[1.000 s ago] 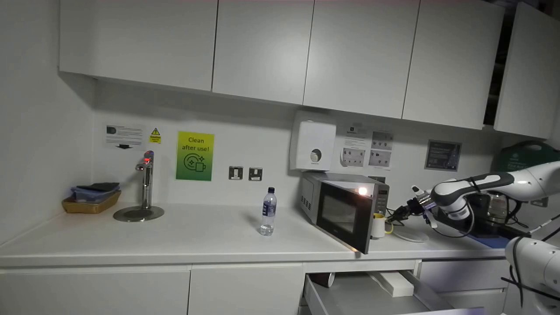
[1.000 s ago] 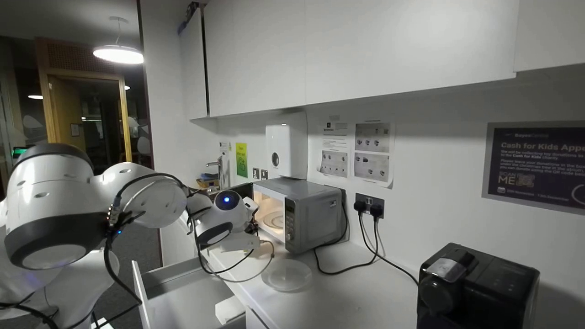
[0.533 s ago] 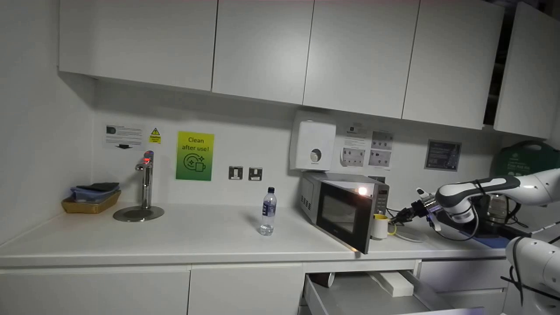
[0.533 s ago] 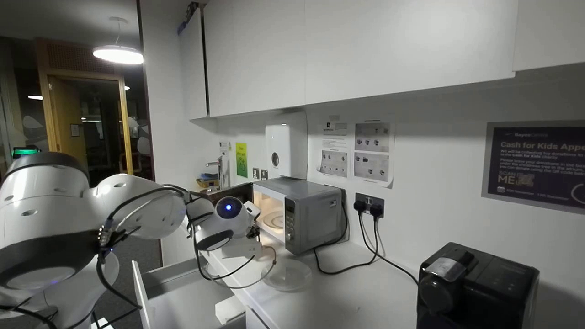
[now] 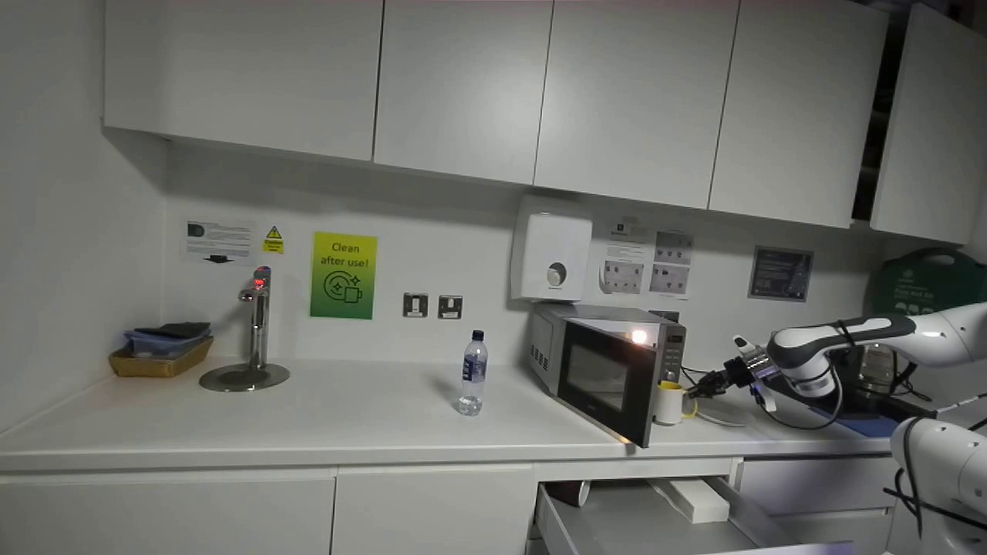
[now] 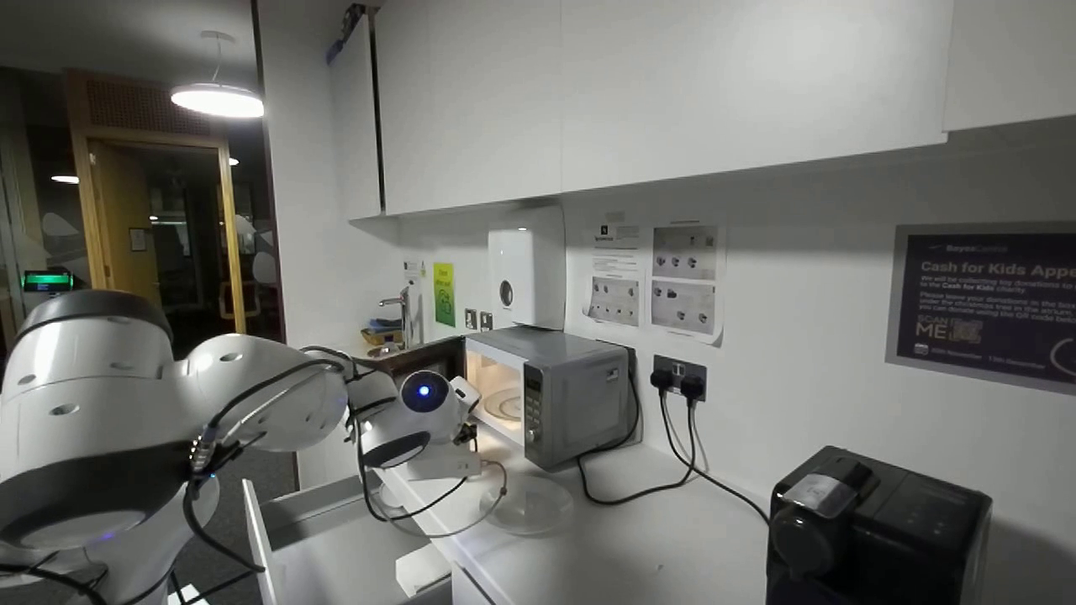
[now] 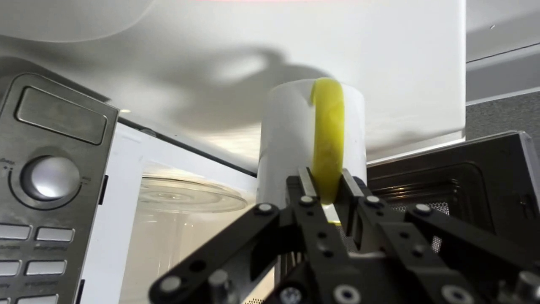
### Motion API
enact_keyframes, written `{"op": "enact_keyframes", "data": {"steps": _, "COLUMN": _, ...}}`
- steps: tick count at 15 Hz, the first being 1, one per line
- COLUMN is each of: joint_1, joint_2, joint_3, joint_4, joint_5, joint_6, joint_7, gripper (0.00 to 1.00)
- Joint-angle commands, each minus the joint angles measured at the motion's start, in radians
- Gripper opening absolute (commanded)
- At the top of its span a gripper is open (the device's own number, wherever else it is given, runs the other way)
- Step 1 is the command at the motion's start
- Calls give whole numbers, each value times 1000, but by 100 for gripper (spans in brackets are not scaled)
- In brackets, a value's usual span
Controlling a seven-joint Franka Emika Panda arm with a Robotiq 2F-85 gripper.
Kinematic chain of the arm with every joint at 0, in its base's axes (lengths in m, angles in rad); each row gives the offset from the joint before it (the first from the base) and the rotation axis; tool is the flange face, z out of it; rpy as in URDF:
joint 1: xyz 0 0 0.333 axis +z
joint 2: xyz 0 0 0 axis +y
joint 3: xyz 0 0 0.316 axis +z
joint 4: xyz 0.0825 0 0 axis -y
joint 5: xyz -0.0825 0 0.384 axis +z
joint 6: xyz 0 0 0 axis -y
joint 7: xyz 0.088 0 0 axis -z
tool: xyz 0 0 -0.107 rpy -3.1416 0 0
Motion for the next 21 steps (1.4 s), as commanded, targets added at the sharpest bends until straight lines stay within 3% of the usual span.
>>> {"op": "enact_keyframes", "data": {"steps": 1, "joint_1": 34, "joint_2": -59, "joint_3": -19, "joint_4": 30, "joint_5": -10, "joint_6": -28, "joint_7": -29, "gripper": 4}}
{"op": "enact_keyframes", "data": {"steps": 21, "joint_1": 136, "joint_2": -57, "joint_3": -97, "joint_4": 62, "joint_5": -21, "joint_6": -19, "joint_7": -33, "gripper": 4}}
